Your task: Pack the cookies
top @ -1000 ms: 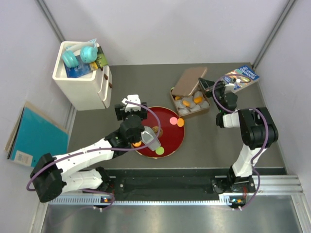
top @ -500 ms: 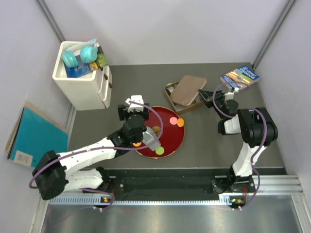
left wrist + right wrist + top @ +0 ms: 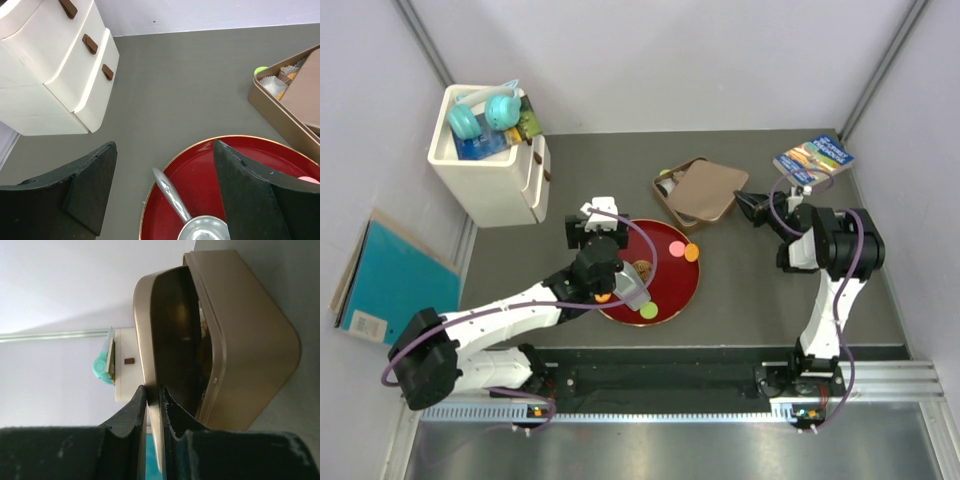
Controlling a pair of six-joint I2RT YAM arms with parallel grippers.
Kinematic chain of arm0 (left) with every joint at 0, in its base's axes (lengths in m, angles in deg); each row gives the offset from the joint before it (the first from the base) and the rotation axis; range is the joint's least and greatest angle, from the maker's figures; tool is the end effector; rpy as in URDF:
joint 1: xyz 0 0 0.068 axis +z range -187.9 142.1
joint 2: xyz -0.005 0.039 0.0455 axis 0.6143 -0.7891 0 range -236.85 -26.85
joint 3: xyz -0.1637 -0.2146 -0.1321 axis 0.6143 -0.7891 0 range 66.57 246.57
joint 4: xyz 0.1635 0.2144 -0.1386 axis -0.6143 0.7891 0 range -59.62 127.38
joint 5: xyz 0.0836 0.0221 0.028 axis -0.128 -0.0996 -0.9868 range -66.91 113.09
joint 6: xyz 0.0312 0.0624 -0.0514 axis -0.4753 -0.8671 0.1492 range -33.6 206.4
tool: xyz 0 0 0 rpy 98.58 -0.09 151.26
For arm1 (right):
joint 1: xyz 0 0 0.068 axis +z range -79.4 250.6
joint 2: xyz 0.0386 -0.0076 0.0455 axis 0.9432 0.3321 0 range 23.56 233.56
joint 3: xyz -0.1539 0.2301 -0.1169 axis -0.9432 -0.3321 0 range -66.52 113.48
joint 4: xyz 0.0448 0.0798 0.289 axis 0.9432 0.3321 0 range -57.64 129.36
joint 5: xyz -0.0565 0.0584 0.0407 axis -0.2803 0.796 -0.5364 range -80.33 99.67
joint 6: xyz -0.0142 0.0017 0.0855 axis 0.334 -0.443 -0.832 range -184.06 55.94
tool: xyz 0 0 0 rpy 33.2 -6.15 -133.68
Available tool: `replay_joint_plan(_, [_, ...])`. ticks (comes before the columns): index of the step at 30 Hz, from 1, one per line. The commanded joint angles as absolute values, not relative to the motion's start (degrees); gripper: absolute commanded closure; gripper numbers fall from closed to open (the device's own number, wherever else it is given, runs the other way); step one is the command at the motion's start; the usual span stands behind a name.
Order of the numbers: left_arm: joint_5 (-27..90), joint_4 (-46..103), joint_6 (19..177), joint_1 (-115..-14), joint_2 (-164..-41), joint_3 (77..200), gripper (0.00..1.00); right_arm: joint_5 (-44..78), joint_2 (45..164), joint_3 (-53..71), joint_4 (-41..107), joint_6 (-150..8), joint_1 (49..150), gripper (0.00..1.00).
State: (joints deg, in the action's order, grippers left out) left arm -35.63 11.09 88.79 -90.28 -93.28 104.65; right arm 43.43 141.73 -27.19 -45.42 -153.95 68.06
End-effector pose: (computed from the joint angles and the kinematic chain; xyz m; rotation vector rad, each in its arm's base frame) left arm 0.2339 -0.1963 0.2793 -0.0187 1.6549 0.1598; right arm 0.4120 0.0244 0.0968 0.9160 1.6109 1.5936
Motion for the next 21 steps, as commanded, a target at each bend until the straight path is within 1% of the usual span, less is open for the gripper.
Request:
replay_joint_plan(1, [-35.0,10.1,89.7,-90.5,-94.2,105.7,0.18,50.4,139.3,-24.9,-49.5,-152.9,67.2,1.0])
replay_joint_plan(2, [-34.8,10.2,89.7,-90.5,-94.3,105.8,0.18,50.8,138.6,-24.7,-46.9,-151.7,66.8,1.0])
replay_joint_plan(3, [-34.8,10.3,89.9,-90.6,-94.3,105.8,0.18,51.2,137.0,-23.9,-43.9,-148.8,66.7,0.98])
replay_joint_plan(4, [-34.7,10.4,90.0,-90.5,-94.3,105.8,0.18,52.0,136.1,-23.5,-37.7,-147.3,66.6,0.94])
replay_joint_plan(6, [-34.7,10.6,90.3,-90.5,-94.4,105.9,0.18,52.3,133.4,-22.2,-30.6,-142.3,66.6,0.92])
replay_joint_plan(7, [-34.6,10.8,90.4,-90.5,-94.5,105.9,0.18,52.3,132.7,-21.9,-27.5,-140.6,66.6,0.92])
replay_joint_plan(8, [-34.6,10.9,90.4,-90.5,-94.6,106.0,0.18,52.3,132.0,-21.3,-20.7,-139.0,66.6,0.91])
replay_joint_plan(11, [-34.3,11.1,90.6,-90.5,-94.8,106.2,0.18,51.9,130.6,-19.9,-11.8,-133.9,66.6,0.9])
replay_joint_plan(14, [-34.2,11.5,90.9,-90.6,-95.1,106.5,0.18,51.2,130.5,-18.8,-7.1,-131.0,66.6,0.89])
replay_joint_plan(17, [-34.2,12.2,91.2,-90.7,-95.2,106.6,0.18,50.1,130.5,-17.9,-1.1,-127.7,66.6,0.83])
replay_joint_plan(18, [-34.3,12.5,91.2,-90.8,-95.1,106.6,0.18,49.3,130.5,-17.2,2.4,-126.1,66.6,0.79])
replay_joint_plan(21, [-34.4,12.5,91.4,-90.8,-95.1,106.5,0.18,48.2,130.4,-16.5,5.4,-124.2,66.6,0.73])
